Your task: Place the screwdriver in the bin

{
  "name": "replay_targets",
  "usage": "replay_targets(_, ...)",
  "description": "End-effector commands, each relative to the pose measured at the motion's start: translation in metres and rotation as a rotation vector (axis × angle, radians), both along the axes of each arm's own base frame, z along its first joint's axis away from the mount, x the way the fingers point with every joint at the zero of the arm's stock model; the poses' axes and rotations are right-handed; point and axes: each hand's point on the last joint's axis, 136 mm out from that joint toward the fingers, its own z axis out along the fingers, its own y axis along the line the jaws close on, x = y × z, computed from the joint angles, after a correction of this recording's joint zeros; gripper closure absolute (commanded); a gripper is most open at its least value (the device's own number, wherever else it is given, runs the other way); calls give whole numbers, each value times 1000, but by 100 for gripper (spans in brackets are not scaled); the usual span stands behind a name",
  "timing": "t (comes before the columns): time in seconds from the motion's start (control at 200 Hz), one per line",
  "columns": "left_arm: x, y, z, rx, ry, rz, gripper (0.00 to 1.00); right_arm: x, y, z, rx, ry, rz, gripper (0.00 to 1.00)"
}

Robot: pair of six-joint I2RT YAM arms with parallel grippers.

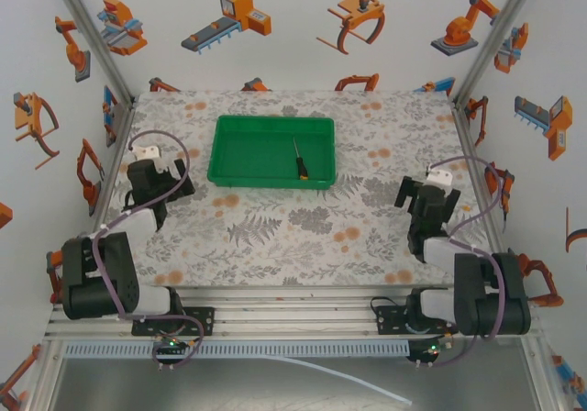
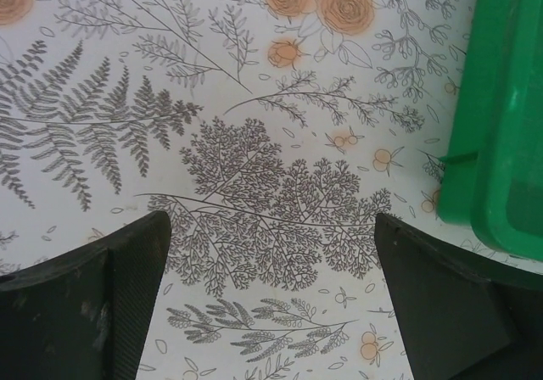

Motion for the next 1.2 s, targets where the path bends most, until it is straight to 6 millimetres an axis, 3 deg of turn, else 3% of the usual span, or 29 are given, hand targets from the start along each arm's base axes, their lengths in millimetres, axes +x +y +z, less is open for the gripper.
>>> replay_targets(0.0, 6, -5, 13, 9, -107, -45, 3, 10, 0, 19, -13, -104, 15, 1)
replay_targets(0.42, -8, -15, -10, 32, -217, -85, 3, 29, 16, -9, -10, -76, 114, 1)
replay_targets(0.481, -6, -17, -7, 34, -275, -95, 3, 29, 16, -8, -15, -86, 114, 1)
replay_targets(0.671, 4, -20, -16, 49, -170, -102, 3, 43, 13, -14, -1, -5, 93, 1)
replay_targets(1.196, 7, -25, -16, 98, -148, -101, 3, 41, 9, -14, 4, -9, 78, 1)
